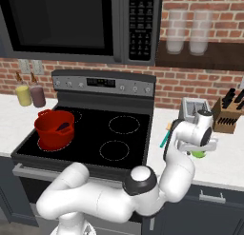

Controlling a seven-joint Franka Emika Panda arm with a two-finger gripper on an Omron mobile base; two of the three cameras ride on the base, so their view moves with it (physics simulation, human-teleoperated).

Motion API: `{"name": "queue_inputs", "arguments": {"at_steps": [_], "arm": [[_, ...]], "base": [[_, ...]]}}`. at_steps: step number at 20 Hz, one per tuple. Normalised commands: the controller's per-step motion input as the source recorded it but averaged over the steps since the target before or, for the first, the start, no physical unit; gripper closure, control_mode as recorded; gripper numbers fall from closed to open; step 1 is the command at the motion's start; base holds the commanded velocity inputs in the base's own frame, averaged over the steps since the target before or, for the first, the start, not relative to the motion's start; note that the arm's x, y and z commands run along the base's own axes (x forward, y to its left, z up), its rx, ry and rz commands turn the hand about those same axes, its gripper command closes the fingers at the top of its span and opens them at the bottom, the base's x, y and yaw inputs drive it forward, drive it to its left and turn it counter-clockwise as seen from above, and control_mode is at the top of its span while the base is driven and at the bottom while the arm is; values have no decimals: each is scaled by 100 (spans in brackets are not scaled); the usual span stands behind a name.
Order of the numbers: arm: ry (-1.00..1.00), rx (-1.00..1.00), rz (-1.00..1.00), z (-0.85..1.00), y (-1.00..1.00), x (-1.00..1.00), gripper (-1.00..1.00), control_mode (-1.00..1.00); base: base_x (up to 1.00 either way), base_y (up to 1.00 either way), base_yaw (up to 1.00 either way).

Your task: Put the eggplant and lemon wedge in the pot. Retrieve the spatula and lightly stir the vegetables in the pot.

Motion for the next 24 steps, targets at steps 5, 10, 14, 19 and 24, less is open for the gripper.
{"name": "queue_inputs", "arguments": {"at_steps": [5,10,14,19,24], "arm": [[0,0,4,0,3,-67,100,-100],[-9,0,4,15,23,-80,100,-100],[-20,-7,7,68,52,-52,100,-100],[-18,-17,14,72,97,-44,100,-100],[-11,-17,19,71,100,-22,100,-100]], "base": [[0,0,0],[0,0,0],[0,0,0],[0,0,0],[0,0,0]]}}
